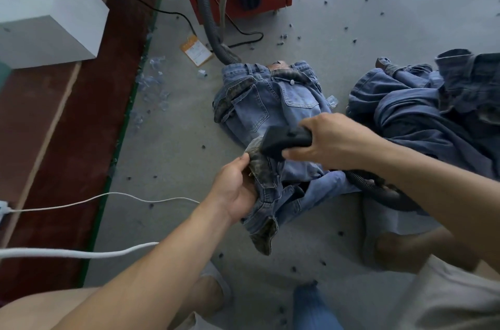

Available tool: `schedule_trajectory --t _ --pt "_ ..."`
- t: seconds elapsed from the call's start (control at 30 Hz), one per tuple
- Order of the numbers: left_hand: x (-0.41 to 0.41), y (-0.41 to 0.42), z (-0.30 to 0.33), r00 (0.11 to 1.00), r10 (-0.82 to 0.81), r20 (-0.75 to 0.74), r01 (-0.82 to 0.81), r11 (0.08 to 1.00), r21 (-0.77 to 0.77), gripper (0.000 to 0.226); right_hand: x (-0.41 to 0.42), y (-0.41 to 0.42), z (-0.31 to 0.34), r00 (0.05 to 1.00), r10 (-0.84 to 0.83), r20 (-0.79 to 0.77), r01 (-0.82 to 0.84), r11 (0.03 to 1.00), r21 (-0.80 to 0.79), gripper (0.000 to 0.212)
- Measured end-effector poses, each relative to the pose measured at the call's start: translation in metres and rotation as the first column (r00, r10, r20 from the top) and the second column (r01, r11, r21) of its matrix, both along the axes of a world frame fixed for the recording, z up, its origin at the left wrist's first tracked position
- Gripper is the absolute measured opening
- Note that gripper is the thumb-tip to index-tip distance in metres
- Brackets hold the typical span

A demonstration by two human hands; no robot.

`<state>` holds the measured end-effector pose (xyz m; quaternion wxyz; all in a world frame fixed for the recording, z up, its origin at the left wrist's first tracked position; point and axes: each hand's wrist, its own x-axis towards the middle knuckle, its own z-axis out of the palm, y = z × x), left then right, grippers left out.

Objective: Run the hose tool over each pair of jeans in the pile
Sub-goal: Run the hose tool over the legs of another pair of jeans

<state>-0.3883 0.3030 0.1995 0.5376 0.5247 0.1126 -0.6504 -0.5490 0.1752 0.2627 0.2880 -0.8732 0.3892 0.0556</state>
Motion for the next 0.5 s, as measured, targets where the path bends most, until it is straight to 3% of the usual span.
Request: schedule_trajectory --t 0.07,0.23,0.33,0.43,0.5 --pt "0.001 0.002 0.001 1.0 0.005 0.005 -0.005 1.0 -0.031 0.043 -0.008 -0.014 0.008 0.995 -0.097 0.028 0.094 0.991 0.095 0.036" --pt "0.003 0.006 0.002 0.999 0.029 0.014 -0.027 0.994 -0.108 0.022 -0.018 -0.01 0.015 0.999 0.014 -0.047 0.003 0.94 0.342 0.031" --pt "-0.002 0.008 0.001 0.999 -0.002 0.049 0.009 0.99 -0.142 0.023 -0.008 0.0 0.005 0.998 0.018 -0.055 0.0 0.953 0.304 0.033" --pt "-0.002 0.01 0.003 0.998 -0.04 0.05 0.048 0.984 -0.171 0.029 -0.002 -0.006 0.001 0.996 -0.093 -0.015 0.094 0.978 0.188 0.038" --pt "-0.001 0.012 0.003 0.997 -0.058 0.046 0.065 0.985 -0.163 0.034 -0.006 -0.016 0.005 0.989 -0.149 0.003 0.144 0.963 0.229 0.039"
